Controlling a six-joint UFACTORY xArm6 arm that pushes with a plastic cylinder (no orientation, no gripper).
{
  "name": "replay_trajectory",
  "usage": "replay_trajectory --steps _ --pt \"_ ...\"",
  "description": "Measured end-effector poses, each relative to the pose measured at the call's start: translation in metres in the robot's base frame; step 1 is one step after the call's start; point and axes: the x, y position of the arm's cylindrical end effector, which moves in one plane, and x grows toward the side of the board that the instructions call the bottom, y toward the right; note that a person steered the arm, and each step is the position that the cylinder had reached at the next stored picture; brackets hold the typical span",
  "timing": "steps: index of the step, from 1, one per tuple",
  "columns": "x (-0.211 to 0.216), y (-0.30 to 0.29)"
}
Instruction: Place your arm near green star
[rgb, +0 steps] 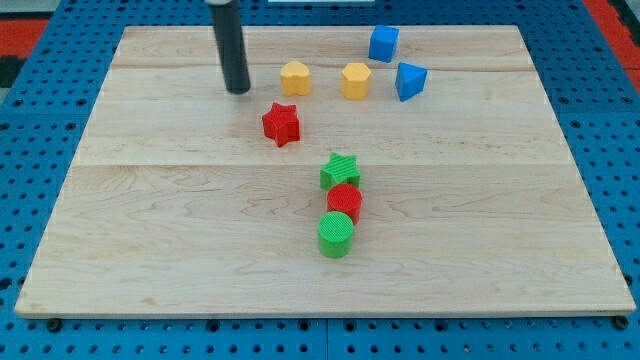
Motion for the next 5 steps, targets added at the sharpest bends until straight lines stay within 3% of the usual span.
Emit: replay_trajectory --steps 2,5 --pt "0.125 0.004" --pt "0.117 0.082"
